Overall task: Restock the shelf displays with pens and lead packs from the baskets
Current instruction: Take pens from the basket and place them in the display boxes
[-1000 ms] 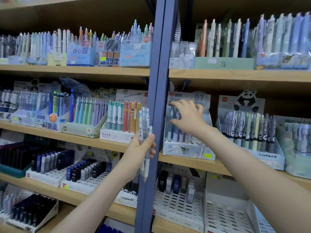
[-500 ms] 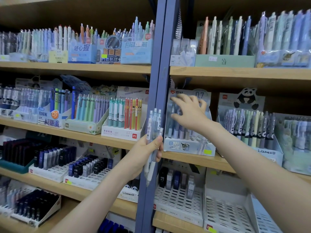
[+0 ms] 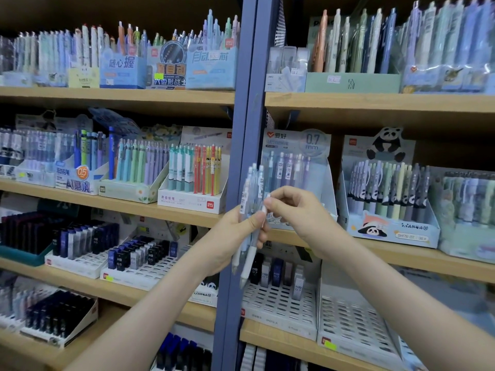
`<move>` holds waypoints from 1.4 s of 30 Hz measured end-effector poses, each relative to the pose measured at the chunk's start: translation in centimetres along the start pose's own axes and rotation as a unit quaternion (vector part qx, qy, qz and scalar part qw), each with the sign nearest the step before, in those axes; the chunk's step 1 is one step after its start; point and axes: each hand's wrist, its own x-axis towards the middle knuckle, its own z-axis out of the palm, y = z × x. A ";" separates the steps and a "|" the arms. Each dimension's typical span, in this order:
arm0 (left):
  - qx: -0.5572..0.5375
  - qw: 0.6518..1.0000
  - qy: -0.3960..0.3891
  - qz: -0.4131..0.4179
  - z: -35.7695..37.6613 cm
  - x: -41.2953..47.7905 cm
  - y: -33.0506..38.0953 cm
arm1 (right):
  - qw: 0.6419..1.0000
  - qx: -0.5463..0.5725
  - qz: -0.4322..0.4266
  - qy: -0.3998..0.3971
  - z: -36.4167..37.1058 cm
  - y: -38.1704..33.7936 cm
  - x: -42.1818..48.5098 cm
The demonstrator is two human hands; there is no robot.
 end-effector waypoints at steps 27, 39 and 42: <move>-0.042 0.987 0.145 0.058 1.2 2.9 -0.6 | 0.976 -0.032 -0.059 0.208 -9.6 1.0 4.5; -0.065 0.988 0.129 0.060 0.9 3.3 -0.7 | 0.987 -0.099 0.021 0.124 -8.2 2.8 6.9; -0.071 0.987 0.128 0.060 0.9 3.5 -0.9 | 0.988 -0.112 0.036 0.102 -8.0 3.0 7.0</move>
